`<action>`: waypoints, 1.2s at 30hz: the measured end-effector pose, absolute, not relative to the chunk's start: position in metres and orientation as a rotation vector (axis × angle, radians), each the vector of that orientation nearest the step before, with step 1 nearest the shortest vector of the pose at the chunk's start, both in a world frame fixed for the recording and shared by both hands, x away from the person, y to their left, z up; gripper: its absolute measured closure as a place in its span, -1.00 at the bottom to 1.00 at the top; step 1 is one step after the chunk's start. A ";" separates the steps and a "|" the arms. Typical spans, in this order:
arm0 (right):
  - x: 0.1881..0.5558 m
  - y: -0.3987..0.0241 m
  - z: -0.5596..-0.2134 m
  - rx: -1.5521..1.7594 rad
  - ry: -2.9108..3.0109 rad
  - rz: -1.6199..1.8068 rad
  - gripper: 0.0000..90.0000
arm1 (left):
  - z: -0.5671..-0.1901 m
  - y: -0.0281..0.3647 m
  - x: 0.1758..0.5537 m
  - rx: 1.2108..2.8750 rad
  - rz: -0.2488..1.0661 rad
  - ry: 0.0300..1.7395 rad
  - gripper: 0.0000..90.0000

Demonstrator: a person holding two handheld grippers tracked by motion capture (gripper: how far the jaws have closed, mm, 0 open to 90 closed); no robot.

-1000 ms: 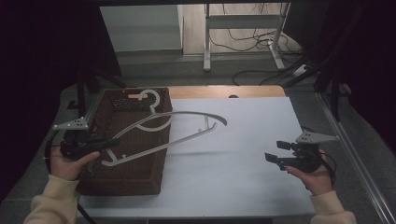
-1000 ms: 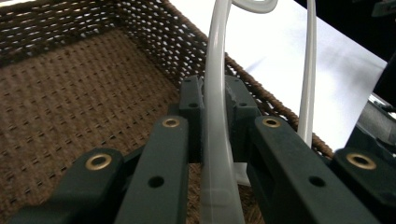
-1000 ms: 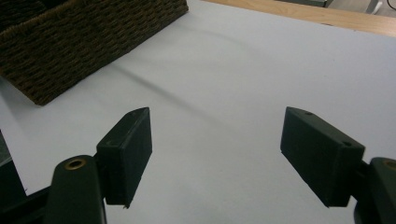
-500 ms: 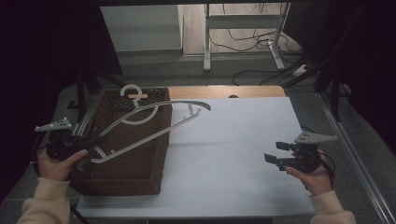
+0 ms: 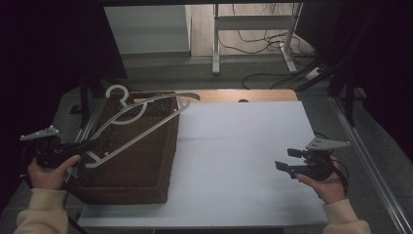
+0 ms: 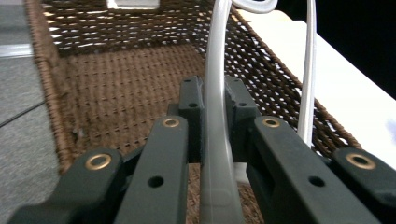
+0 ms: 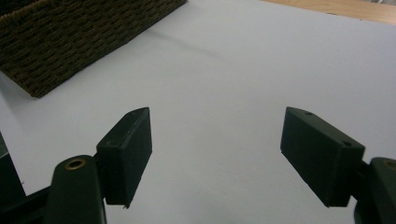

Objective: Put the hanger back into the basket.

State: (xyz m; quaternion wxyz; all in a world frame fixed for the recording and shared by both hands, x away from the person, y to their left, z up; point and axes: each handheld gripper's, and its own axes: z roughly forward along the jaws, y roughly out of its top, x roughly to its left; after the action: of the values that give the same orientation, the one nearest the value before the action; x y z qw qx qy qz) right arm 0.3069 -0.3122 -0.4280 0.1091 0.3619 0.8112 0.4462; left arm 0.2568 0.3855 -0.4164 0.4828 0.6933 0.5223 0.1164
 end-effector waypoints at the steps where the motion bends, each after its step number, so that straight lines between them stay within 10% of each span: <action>1: 0.307 -0.312 -0.428 1.064 2.384 1.312 -0.45 | -0.418 0.386 0.257 1.682 0.288 1.284 0.78; 36: 0.308 -0.311 -0.430 1.065 2.393 1.299 -0.45 | -0.438 0.396 0.246 1.572 0.402 1.508 0.77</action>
State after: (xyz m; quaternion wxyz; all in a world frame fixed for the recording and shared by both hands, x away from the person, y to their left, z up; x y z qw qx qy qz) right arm 0.3084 -0.3108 -0.4299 0.1090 0.3620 0.8136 0.4416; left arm 0.2458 0.3957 -0.4385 0.4467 0.6348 0.6092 0.1624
